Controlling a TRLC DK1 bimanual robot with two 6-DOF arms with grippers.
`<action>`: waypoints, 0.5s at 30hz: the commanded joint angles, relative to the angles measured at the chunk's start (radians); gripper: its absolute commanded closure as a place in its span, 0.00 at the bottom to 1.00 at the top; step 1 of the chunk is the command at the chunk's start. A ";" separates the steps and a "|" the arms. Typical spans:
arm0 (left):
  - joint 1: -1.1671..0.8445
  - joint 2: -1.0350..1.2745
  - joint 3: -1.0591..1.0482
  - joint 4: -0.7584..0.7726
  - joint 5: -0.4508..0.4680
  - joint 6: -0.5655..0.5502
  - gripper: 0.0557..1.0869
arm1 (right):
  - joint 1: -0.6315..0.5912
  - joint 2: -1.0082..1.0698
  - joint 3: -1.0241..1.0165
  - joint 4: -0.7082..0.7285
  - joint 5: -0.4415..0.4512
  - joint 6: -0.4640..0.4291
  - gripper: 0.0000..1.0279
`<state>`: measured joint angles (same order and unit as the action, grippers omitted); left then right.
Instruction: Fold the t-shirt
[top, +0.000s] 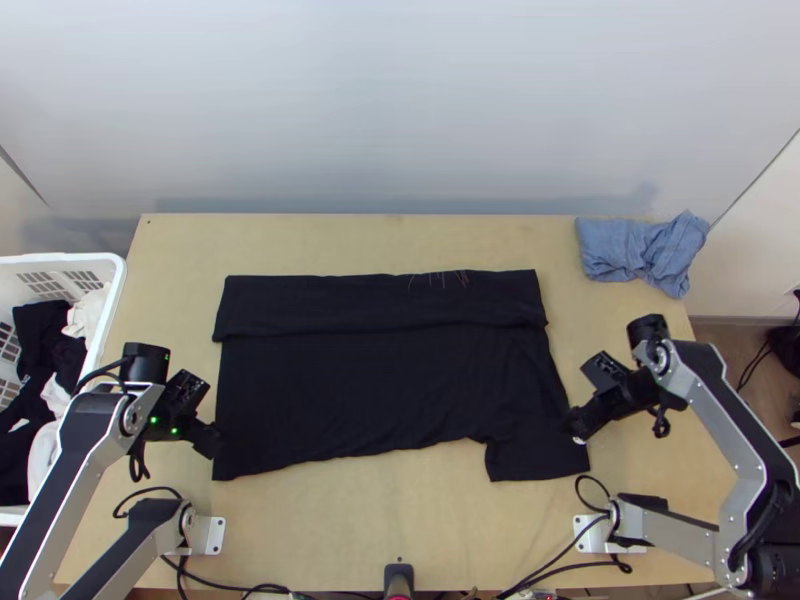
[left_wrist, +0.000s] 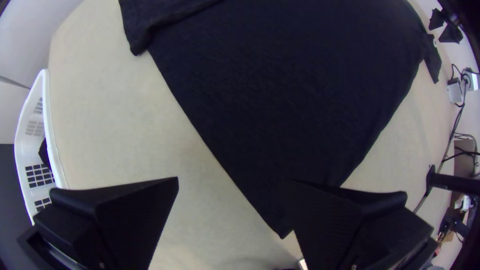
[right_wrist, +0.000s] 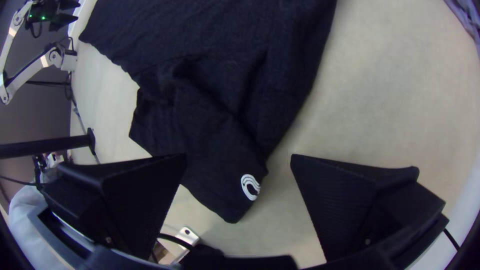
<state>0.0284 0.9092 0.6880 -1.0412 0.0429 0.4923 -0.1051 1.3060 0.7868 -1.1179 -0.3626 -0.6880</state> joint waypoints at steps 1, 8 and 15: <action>0.007 0.000 0.001 0.013 -0.003 0.025 0.05 | -0.064 0.016 0.032 -0.080 0.036 -0.087 0.07; 0.007 0.008 -0.012 0.035 -0.003 0.020 0.05 | -0.036 0.029 0.012 -0.112 0.054 -0.090 0.07; 0.019 0.007 -0.021 0.043 -0.008 0.019 0.05 | -0.002 0.052 -0.035 -0.120 0.065 -0.091 0.13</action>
<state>0.0387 0.9150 0.6765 -1.0065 0.0406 0.5129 -0.1280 1.3342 0.7834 -1.2224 -0.3103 -0.7727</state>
